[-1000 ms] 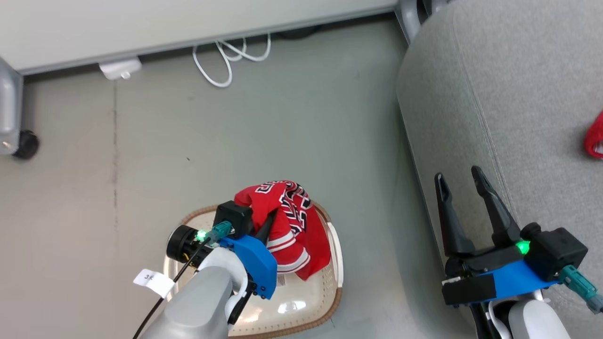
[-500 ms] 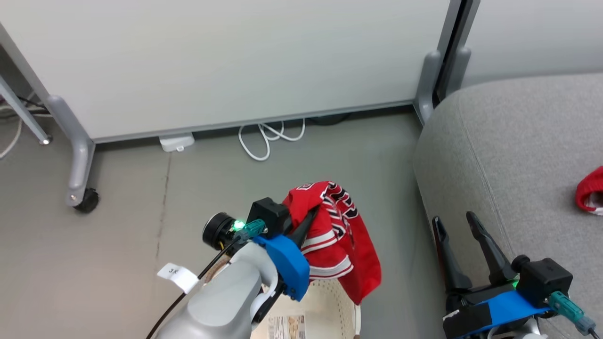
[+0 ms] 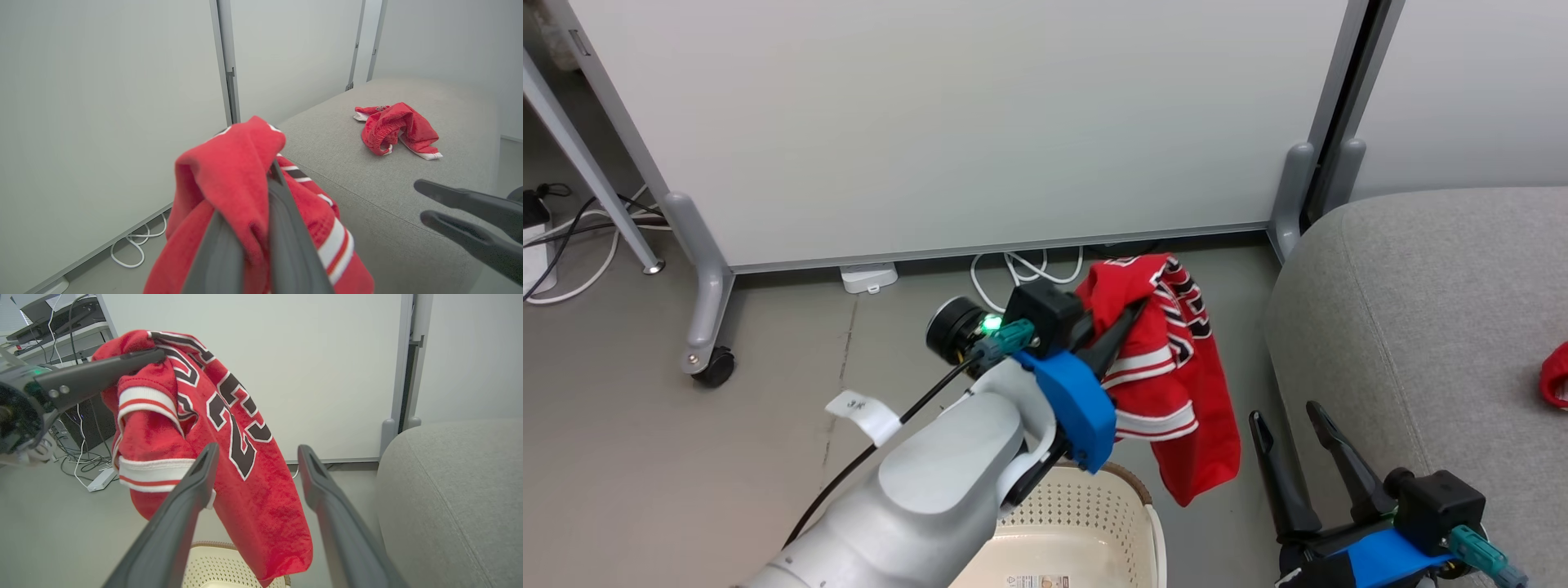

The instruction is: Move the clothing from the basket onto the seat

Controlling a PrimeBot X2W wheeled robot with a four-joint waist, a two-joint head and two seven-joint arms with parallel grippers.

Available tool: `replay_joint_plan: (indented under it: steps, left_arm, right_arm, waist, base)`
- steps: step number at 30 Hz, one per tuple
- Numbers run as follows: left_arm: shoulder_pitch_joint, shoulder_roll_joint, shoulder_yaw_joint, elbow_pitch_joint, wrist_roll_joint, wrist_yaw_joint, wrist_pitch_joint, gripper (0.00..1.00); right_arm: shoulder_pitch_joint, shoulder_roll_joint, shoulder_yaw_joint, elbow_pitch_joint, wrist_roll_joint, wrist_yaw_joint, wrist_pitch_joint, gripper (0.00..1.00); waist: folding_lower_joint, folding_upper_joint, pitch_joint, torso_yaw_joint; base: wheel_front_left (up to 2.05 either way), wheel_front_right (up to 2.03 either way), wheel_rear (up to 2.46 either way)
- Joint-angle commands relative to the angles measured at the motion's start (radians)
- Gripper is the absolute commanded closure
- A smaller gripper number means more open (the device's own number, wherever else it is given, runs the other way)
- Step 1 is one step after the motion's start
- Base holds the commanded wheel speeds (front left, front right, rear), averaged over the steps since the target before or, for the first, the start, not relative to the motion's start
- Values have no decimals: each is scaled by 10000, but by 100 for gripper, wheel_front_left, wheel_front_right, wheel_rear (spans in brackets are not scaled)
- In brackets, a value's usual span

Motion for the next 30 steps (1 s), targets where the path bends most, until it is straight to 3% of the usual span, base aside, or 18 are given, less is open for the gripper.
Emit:
replay_joint_plan:
  steps: [1,12,30]
  left_arm:
    - [-338,-4,-154,-193,-173,119,63,100]
    - [-1359,-4,-1314,-912,-1324,859,310,100]
    - [-1604,-1,-2005,-722,-2175,1039,69,100]
  right_arm:
    - [95,-1,40,14,-13,5,28,0]
    - [98,-1,159,-25,-113,5,221,0]
    - [-942,-1,627,1228,-591,5,787,0]
  waist:
    - [1,-1,-20,47]
    - [1,-1,-81,103]
    - [1,-1,27,-55]
  base:
    - [0,0,0]
    - [0,0,0]
    - [0,0,0]
